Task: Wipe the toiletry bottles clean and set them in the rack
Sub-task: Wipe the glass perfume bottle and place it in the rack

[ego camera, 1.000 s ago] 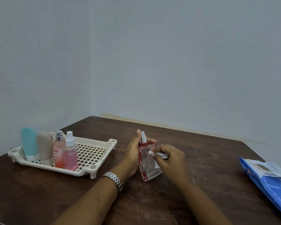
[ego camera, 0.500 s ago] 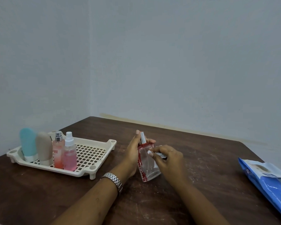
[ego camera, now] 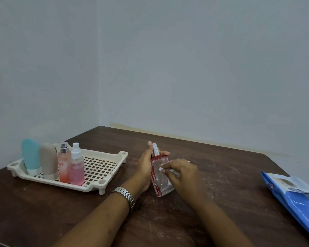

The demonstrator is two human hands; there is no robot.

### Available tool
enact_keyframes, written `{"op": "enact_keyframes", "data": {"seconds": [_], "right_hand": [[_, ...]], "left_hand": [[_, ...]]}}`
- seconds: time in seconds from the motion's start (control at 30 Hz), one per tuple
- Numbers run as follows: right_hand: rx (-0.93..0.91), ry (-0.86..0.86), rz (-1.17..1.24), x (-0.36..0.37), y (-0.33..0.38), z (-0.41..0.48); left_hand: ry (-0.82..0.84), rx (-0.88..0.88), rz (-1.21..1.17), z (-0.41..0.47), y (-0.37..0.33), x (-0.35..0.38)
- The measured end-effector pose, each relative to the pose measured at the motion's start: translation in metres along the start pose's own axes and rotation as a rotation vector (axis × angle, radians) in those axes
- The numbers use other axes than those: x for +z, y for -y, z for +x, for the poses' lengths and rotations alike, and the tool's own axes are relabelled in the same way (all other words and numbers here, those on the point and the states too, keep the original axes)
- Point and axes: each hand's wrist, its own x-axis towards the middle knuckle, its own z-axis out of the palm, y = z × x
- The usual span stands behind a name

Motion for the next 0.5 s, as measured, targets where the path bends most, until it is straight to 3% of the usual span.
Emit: {"op": "enact_keyframes", "data": {"seconds": [0.27,0.5], "right_hand": [[-0.151,0.122,-0.082,-0.0029,0.0040,-0.0017],[-0.036,0.042,-0.036,-0.0038,-0.0012,0.0016]], "left_hand": [[-0.005,-0.016,-0.015,-0.0030,-0.0028,0.0012],[0.020,-0.027,-0.043,0.0002,-0.0015,0.0014]]}}
